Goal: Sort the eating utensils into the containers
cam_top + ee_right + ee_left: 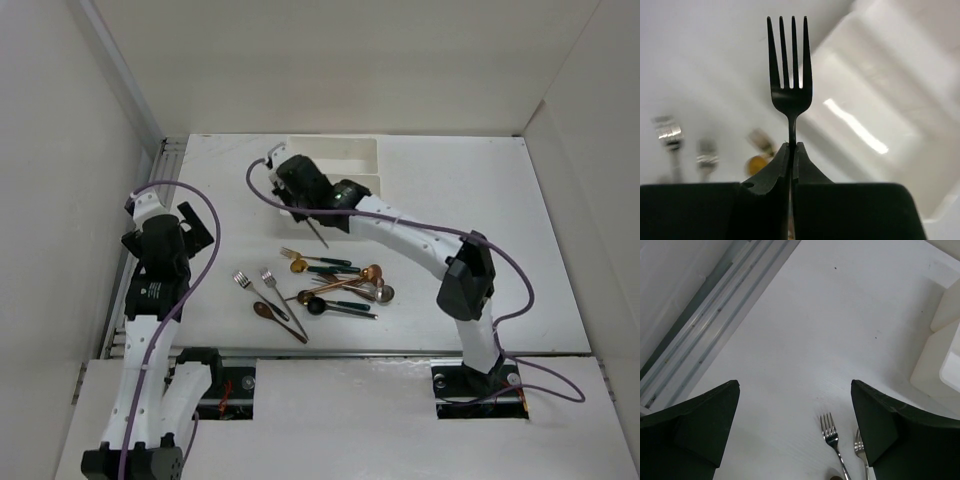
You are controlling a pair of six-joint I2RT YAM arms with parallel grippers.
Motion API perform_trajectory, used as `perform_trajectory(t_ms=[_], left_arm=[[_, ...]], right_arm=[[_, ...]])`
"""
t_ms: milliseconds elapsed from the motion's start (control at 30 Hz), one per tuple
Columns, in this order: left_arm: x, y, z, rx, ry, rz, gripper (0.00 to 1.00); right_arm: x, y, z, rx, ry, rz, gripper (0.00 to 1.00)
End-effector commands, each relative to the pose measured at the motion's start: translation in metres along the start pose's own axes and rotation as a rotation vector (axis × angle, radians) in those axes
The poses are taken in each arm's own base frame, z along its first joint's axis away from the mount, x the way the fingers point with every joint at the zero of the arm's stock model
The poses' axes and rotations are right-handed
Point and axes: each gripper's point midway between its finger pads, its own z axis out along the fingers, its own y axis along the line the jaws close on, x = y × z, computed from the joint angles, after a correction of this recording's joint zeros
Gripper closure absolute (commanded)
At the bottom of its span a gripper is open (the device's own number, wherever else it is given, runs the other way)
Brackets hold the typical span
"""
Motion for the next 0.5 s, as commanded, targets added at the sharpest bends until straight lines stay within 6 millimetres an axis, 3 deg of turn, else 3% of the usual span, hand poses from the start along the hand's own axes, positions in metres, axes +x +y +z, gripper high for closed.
perform_trajectory(t_ms=[0, 33, 67, 100, 200, 267, 300, 467], left_arm=[[-0.017, -0.017, 0.002, 0.049, -0.015, -0.058, 0.10], [-0.018, -0.020, 0.003, 0.057, -0.008, -0.072, 0.10], [-0.015, -0.022, 0.006, 0.061, 0.006, -0.084, 0.10], [-0.010, -0.025, 0.008, 0.062, 0.032, -0.110, 0.11], [0.008, -0.031, 0.018, 0.058, 0.113, -0.137, 0.13], [0.013, -0.034, 0.021, 0.064, 0.141, -0.153, 0.15], [0.020, -0.035, 0.024, 0.066, 0.167, -0.147, 0.16], [0.037, -0.033, 0.034, 0.053, 0.226, -0.167, 0.20]], right_arm=[[-0.051, -0.066, -0.021, 0.217, -0.148, -0.286, 1.00], [-0.036, -0.087, -0.013, 0.302, -0.105, -0.361, 1.00], [-0.045, -0.095, -0.011, 0.355, -0.143, -0.401, 1.00], [-0.036, -0.107, 0.000, 0.401, -0.103, -0.499, 1.00], [-0.017, -0.121, 0.026, 0.423, -0.044, -0.590, 1.00], [-0.016, -0.129, 0.034, 0.458, -0.042, -0.627, 1.00], [-0.024, -0.135, 0.033, 0.478, -0.074, -0.611, 1.00], [-0.030, -0.128, 0.057, 0.420, -0.101, -0.698, 1.00]])
